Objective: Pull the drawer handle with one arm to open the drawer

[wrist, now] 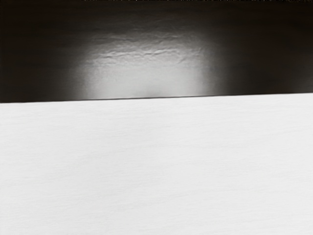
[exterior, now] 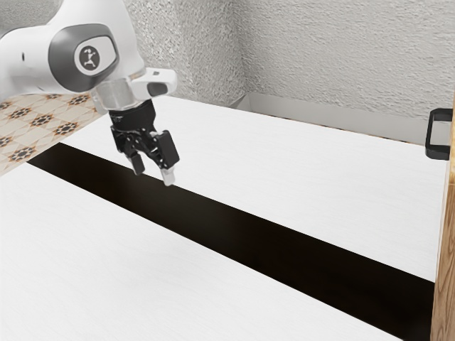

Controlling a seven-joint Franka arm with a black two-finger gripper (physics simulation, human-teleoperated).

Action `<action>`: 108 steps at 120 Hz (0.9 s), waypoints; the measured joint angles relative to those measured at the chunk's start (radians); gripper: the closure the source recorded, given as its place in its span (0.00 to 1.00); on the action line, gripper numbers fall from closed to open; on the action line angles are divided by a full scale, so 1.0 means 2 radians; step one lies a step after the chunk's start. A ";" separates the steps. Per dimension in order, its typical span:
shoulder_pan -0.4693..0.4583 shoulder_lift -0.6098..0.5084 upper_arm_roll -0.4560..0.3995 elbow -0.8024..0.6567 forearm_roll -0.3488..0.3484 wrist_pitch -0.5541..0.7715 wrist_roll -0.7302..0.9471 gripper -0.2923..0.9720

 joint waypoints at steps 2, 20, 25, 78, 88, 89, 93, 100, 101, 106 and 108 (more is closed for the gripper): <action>0.000 0.000 0.000 0.000 0.000 0.000 -0.001 0.23; -0.002 0.000 0.000 0.001 0.001 0.000 -0.005 0.23; -0.002 0.000 0.000 0.001 0.001 -0.001 -0.006 0.23; 0.005 0.024 -0.074 0.156 -0.007 -0.048 -0.071 0.23; -0.005 0.068 -0.082 0.157 -0.018 -0.010 -0.103 0.23; -0.005 0.071 -0.082 0.157 -0.020 -0.006 -0.107 0.23; -0.003 0.082 -0.083 0.157 -0.025 0.010 -0.120 0.23; -0.001 0.091 -0.088 0.157 -0.034 0.033 -0.142 0.23; -0.001 0.092 -0.088 0.157 -0.035 0.036 -0.146 0.23; -0.001 0.095 -0.096 0.157 -0.039 0.052 -0.163 0.23; -0.002 0.096 -0.100 0.157 -0.040 0.059 -0.171 0.23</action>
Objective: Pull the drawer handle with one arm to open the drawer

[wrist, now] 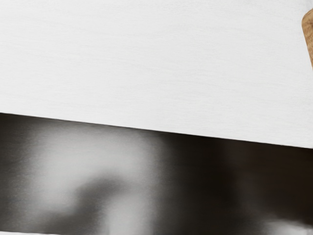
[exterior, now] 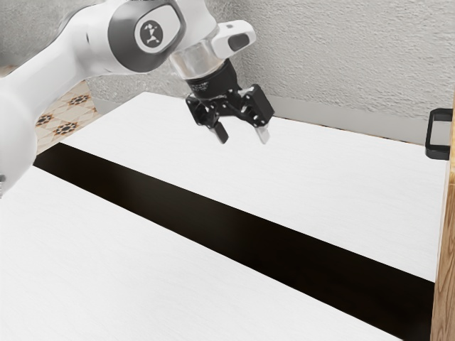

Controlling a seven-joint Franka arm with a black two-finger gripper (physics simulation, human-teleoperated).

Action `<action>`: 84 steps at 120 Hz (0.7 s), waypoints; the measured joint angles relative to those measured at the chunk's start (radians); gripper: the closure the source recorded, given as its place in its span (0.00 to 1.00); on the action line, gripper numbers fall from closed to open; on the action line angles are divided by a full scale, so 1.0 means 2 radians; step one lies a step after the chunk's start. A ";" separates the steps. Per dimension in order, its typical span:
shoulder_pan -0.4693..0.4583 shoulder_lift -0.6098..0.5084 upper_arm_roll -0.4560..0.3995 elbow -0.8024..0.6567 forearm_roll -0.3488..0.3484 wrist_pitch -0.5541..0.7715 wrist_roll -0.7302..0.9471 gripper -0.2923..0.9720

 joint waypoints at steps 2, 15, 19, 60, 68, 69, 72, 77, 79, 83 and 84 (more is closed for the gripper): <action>-0.001 0.001 -0.003 0.000 -0.001 0.007 -0.007 0.23; -0.005 0.002 -0.028 0.000 -0.006 0.038 -0.056 0.23; -0.007 0.004 -0.034 0.000 -0.006 0.048 -0.073 0.23; -0.012 0.023 -0.060 0.001 -0.013 0.123 -0.213 0.23; -0.015 0.028 -0.060 0.003 -0.013 0.130 -0.230 0.23; -0.016 0.032 -0.060 0.006 -0.012 0.130 -0.232 0.23; -0.017 0.044 -0.061 0.016 -0.011 0.132 -0.238 0.23; -0.019 0.060 -0.062 0.032 -0.010 0.133 -0.248 0.23; -0.020 0.066 -0.062 0.039 -0.010 0.133 -0.251 0.23; -0.023 0.077 -0.062 0.053 -0.009 0.133 -0.258 0.23; -0.023 0.079 -0.062 0.056 -0.009 0.133 -0.260 0.23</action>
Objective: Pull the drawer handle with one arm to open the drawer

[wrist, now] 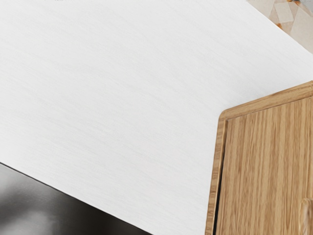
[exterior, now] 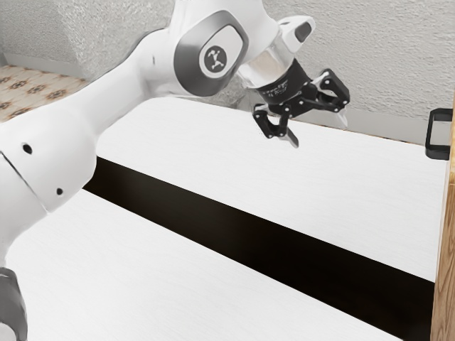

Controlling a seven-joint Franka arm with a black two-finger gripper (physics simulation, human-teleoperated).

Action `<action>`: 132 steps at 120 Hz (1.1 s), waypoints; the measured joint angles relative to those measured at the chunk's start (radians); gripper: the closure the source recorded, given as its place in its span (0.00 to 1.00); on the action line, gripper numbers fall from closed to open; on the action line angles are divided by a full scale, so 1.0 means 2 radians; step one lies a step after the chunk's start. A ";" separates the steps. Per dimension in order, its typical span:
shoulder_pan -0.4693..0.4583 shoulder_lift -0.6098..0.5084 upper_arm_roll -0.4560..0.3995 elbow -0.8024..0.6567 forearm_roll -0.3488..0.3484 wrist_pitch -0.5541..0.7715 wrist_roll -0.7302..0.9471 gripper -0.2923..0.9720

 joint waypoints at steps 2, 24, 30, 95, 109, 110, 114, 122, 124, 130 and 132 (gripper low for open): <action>-0.002 0.004 0.000 0.005 0.000 0.000 -0.003 0.23; -0.005 0.012 -0.022 0.020 0.001 0.003 -0.035 0.23; -0.001 0.015 -0.032 0.024 0.000 0.005 -0.042 0.23; -0.033 0.048 -0.040 0.074 0.000 0.012 -0.091 0.23; -0.036 0.054 -0.048 0.080 -0.001 0.014 -0.093 0.23; -0.036 0.054 -0.049 0.082 -0.001 0.014 -0.093 0.23; -0.036 0.057 -0.052 0.085 -0.001 0.014 -0.093 0.23; -0.038 0.060 -0.056 0.088 -0.001 0.015 -0.092 0.23; -0.038 0.061 -0.056 0.089 -0.001 0.015 -0.092 0.23; -0.041 0.063 -0.057 0.092 -0.001 0.015 -0.092 0.23; -0.041 0.064 -0.057 0.092 -0.001 0.015 -0.092 0.23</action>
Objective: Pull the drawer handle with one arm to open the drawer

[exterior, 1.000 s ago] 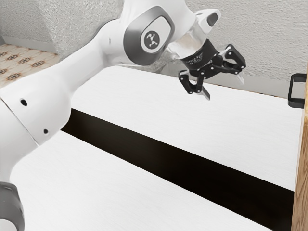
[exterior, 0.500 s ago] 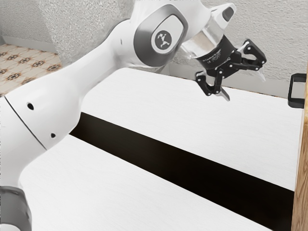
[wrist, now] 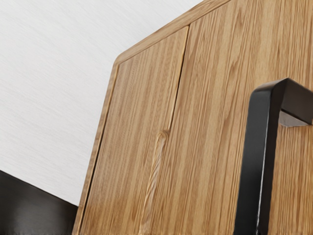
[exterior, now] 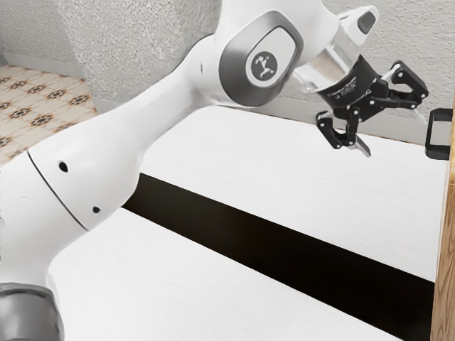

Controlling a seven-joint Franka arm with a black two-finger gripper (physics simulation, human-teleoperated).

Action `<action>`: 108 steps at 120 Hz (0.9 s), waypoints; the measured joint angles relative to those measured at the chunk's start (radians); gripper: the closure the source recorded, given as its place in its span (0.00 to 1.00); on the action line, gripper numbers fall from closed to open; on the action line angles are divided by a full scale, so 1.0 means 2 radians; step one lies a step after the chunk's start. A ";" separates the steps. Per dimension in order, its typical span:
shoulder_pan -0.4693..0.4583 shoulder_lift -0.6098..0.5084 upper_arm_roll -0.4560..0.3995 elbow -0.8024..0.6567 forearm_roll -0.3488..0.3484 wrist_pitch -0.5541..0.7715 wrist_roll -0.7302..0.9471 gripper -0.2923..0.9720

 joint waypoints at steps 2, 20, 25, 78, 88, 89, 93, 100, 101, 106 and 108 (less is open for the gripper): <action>-0.001 0.000 0.000 0.000 0.000 0.000 0.000 0.23; -0.008 0.006 0.000 0.002 0.000 0.004 0.001 0.23; -0.009 0.007 0.000 0.002 0.000 0.004 0.001 0.23; -0.010 0.015 0.000 0.002 0.003 -0.003 0.006 0.30; -0.011 0.015 0.000 0.009 0.012 -0.011 0.008 0.32; -0.011 0.015 0.000 0.009 0.013 -0.012 0.008 0.32; -0.011 0.015 0.000 0.010 0.015 -0.015 0.008 0.33; -0.009 0.014 -0.001 0.011 0.019 -0.022 0.010 0.34; -0.008 0.014 -0.001 0.011 0.019 -0.023 0.010 0.34; -0.005 0.013 -0.001 0.012 0.021 -0.028 0.011 0.35; -0.004 0.012 -0.001 0.012 0.022 -0.030 0.011 0.35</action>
